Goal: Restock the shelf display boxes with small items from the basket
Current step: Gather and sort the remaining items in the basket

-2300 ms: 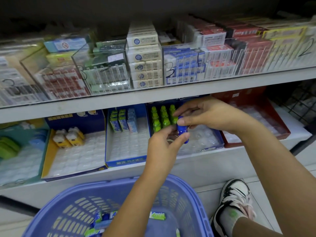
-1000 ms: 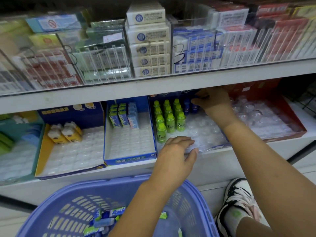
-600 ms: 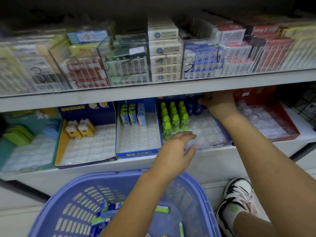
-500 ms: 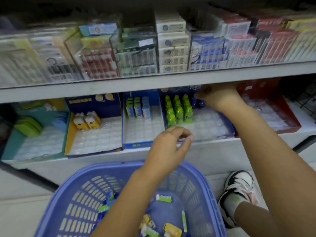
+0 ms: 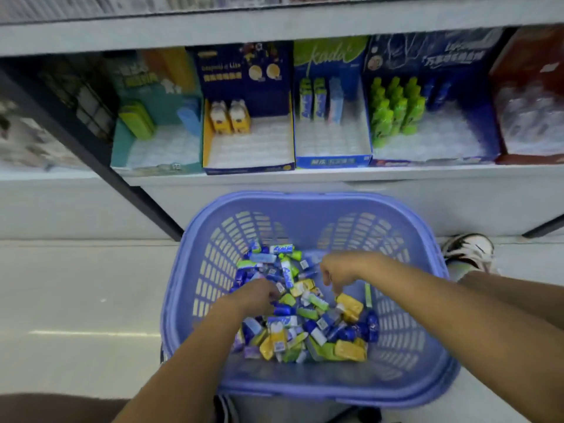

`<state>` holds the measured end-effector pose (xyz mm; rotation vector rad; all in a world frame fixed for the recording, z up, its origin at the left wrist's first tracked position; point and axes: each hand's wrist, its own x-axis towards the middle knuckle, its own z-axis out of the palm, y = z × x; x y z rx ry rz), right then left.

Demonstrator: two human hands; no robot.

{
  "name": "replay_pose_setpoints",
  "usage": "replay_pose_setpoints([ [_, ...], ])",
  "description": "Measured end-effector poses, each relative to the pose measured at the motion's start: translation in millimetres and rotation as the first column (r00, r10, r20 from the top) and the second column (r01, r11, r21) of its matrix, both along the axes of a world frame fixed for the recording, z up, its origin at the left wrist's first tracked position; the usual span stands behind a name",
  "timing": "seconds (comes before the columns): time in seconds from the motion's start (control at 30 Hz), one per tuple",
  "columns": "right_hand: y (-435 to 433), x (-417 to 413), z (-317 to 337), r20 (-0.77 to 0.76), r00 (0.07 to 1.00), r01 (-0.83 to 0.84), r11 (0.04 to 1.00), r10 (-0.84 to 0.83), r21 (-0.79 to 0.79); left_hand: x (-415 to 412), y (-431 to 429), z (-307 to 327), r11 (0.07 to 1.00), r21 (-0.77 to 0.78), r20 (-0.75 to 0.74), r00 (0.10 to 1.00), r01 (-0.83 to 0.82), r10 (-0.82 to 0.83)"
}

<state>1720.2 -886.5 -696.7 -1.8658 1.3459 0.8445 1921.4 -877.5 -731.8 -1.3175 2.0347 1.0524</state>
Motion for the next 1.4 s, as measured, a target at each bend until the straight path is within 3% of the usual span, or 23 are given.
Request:
replay_pose_setpoints([
  [0.1,17.4,4.0,-40.8,0.009,0.999,-0.048,0.989,0.048,0.142,1.2,3.9,-14.6,0.998,0.032,0.035,0.998,0.056,-0.057],
  [0.27,21.9,-2.1,-69.3,0.077,0.997,-0.005,0.986,-0.008,0.165,-3.0,3.0,-32.5,0.991,0.041,0.065,0.989,0.130,-0.133],
  [0.47,30.8,-4.9,-78.4,0.097,0.994,0.038,0.993,-0.049,0.110,-9.5,3.9,-38.9,0.988,0.001,0.119,0.981,0.157,-0.155],
  [0.63,41.3,2.9,-87.6,-0.065,0.989,-0.137,0.990,0.135,-0.018,-11.4,4.4,-41.3,0.996,0.026,0.121,0.989,0.088,-0.090],
  [0.73,43.9,-1.4,-87.9,-0.098,0.995,-0.018,0.995,0.009,-0.099,-12.5,4.0,-42.6,0.996,0.070,0.128,0.990,0.050,-0.059],
  [0.87,40.2,-11.6,-81.0,0.002,1.000,0.008,1.000,-0.008,-0.001,-11.8,-3.4,-35.9,0.983,0.148,0.058,0.993,-0.112,0.104],
  [1.0,43.2,-10.5,-73.5,-0.042,0.964,-0.256,0.958,0.263,0.132,-16.1,-10.8,-18.1,0.934,0.208,-0.020,0.953,-0.292,0.302],
  [1.1,48.3,-10.7,-77.0,-0.079,0.931,-0.345,0.930,0.356,0.128,-25.1,-12.7,-8.5,0.858,0.291,-0.095,0.880,-0.423,0.466],
  [1.2,48.7,-12.5,-77.9,-0.071,0.925,-0.365,0.924,0.374,0.116,-36.0,-13.5,6.6,0.793,0.361,-0.167,0.802,-0.491,0.573],
  [1.4,34.3,-16.6,-62.1,-0.009,0.957,-0.287,0.947,0.291,0.145,-39.5,-26.1,37.2,0.762,0.361,-0.304,0.705,-0.538,0.641],
])
